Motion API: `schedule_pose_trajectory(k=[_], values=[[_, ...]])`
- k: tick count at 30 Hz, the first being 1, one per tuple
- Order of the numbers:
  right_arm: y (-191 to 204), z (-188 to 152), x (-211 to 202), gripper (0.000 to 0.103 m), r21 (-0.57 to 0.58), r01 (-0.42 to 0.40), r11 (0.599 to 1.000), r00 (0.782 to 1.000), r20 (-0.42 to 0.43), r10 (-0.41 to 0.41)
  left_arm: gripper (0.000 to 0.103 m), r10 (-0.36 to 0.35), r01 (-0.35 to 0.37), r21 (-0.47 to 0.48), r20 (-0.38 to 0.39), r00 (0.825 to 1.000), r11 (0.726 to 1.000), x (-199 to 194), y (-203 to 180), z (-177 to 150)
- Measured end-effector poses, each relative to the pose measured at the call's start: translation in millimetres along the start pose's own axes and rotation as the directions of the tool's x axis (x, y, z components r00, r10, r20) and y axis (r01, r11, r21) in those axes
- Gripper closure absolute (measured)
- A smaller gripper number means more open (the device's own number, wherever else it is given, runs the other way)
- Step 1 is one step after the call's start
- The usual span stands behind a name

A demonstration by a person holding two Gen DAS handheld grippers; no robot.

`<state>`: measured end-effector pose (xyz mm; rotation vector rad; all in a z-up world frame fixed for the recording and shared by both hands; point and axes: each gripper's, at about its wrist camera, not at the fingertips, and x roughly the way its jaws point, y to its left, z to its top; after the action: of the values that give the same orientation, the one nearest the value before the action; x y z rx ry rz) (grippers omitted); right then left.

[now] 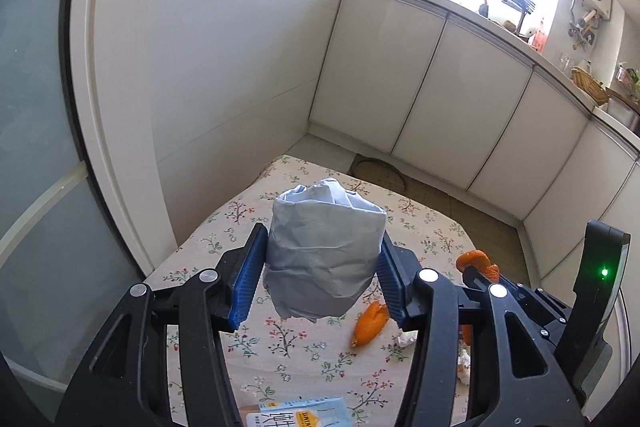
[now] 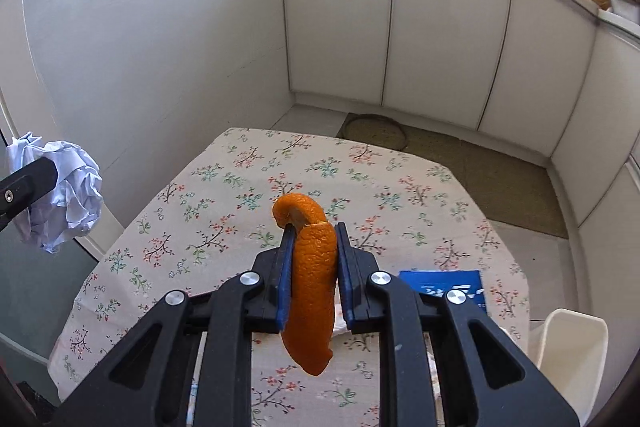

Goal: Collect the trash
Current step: 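Carry the peel and tissue to the bin and open the right gripper over it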

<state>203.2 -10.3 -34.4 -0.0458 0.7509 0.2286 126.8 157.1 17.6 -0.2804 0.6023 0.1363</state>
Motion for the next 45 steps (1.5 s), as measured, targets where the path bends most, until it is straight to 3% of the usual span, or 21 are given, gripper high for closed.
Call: schedule_pose_trajectory(k=[11,27,36,43,45], values=[[-63.2,-9.1,-45.3,0.084,0.079,0.136,0.987,0.986,0.081,-0.143,0.053,-0.088,0.085,0.081,0.030,0.996,0.993,-6.0,-62.4,-6.3],[-169.5,-31.5,-88.9,0.083,0.255,0.309,0.916,0.933,0.107,-0.345,0.053,-0.183,0.180,0.193,0.002,0.983,0.965,4.1,-146.4,-31.8],[-230.2,-53.7,-101.1,0.083,0.322,0.414,0.852,0.897,0.013,-0.441,0.053,-0.245,0.242,0.244,-0.022,0.969,0.939,2.5,-193.6,-50.9],[-279.6,-80.9,-116.5,0.079,0.391,0.461,0.796,0.876,-0.057,-0.479,0.053,-0.315,0.321,0.288,-0.069,0.946,0.902,1.0,-243.0,-72.9],[-289.5,-87.2,-121.8,0.073,0.402,0.473,0.784,0.868,-0.061,-0.492,0.053,-0.338,0.349,0.303,-0.090,0.937,0.887,1.1,-259.7,-81.8]])
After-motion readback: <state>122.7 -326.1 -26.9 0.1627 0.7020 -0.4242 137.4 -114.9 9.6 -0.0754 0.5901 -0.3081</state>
